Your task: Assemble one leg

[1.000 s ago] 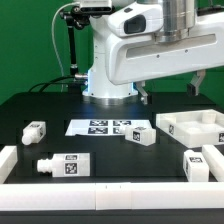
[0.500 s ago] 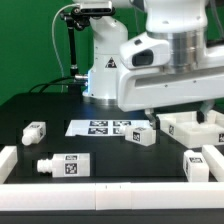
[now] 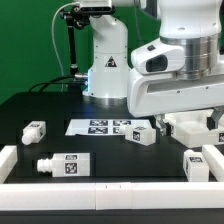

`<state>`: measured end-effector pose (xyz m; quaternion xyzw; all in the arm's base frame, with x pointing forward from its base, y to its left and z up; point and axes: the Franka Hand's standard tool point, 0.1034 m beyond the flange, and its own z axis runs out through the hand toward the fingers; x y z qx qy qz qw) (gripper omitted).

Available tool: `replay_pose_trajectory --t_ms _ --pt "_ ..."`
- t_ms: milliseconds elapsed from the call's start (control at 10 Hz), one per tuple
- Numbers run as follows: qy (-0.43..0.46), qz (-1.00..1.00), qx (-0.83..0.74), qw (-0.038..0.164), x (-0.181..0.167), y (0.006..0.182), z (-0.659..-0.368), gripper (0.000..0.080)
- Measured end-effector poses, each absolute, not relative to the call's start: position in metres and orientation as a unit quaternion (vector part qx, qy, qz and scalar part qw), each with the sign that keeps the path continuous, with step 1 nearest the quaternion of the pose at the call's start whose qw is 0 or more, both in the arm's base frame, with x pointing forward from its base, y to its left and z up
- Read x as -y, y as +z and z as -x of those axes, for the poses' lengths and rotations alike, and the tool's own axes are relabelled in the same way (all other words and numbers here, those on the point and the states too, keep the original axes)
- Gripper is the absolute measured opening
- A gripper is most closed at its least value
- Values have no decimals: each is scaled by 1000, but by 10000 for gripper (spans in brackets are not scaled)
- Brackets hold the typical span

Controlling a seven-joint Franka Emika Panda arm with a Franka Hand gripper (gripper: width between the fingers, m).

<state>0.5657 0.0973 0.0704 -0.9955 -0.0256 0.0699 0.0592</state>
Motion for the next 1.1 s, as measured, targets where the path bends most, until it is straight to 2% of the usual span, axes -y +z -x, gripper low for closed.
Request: replay_pose_trajectory --t_ms 200,400,900,1100 --pt "77 995 9 59 -96 61 -567 650" --pt "76 995 -15 60 -102 46 -586 650" --pt "77 995 -11 60 -102 44 -585 650" --pt "81 995 -23 59 -94 30 -588 650"
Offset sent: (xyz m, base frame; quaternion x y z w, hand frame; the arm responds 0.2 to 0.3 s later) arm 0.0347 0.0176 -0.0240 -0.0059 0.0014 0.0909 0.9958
